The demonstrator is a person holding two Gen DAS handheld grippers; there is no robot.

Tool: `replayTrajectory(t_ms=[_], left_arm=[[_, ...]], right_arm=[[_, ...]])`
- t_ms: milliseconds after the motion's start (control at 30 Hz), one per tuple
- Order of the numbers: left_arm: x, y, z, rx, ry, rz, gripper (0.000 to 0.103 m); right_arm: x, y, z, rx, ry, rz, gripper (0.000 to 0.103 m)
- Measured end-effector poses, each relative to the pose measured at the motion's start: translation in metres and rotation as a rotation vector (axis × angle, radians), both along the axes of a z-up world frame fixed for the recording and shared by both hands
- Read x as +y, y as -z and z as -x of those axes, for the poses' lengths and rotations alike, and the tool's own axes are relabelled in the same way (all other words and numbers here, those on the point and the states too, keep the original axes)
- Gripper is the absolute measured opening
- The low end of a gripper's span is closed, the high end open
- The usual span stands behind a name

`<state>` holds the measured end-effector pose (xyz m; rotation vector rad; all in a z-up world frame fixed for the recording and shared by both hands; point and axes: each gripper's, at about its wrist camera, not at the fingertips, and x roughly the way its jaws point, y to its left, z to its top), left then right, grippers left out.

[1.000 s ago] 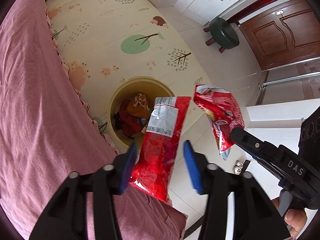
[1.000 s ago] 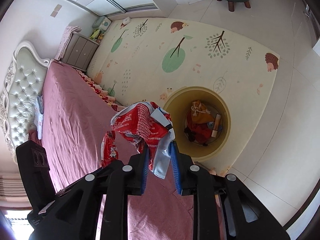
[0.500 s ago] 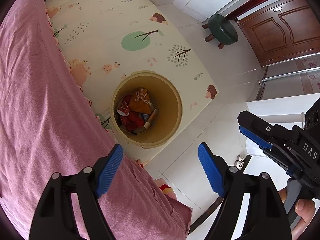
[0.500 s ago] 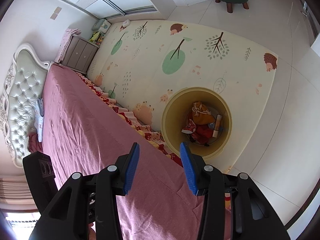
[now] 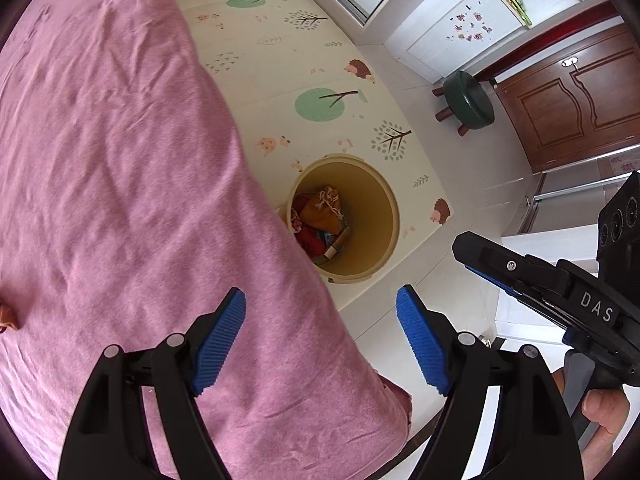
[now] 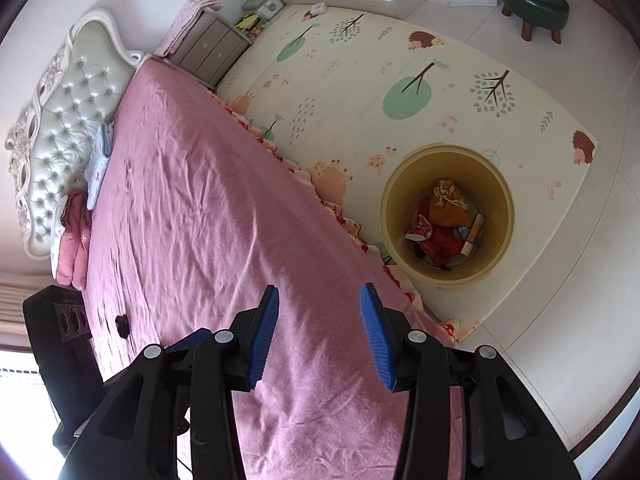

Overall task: Collect trash
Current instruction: 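Move both tools back to the socks on the bed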

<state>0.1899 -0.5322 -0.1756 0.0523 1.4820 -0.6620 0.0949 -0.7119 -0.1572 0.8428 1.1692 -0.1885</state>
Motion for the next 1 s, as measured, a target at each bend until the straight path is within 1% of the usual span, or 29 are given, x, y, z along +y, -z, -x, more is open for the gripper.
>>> replayTrajectory(t_ms=[267, 433, 600, 767, 1000], left_arm=[[0.115, -0.007, 0.009, -0.041, -0.141, -0.042, 0.077], [0.192, -0.006, 0.017, -0.038, -0.251, -0.059, 0.077], [0.255, -0.007, 0.028, -0.04, -0.335, -0.074, 0.077], [0.314, -0.009, 0.033, -0.051, -0.397, -0.098, 0.078], [0.376, -0.009, 0.028, -0.066, -0.469, -0.126, 0.08]], right_arm=[[0.105, -0.008, -0.024, -0.004, -0.205, 0.0, 0.042], [0.17, -0.012, -0.031, -0.011, -0.315, -0.003, 0.042], [0.231, -0.013, -0.037, -0.011, -0.403, -0.004, 0.045], [0.284, -0.016, -0.048, -0.015, -0.475, -0.004, 0.047], [0.346, -0.014, -0.068, -0.013, -0.553, 0.02, 0.055]])
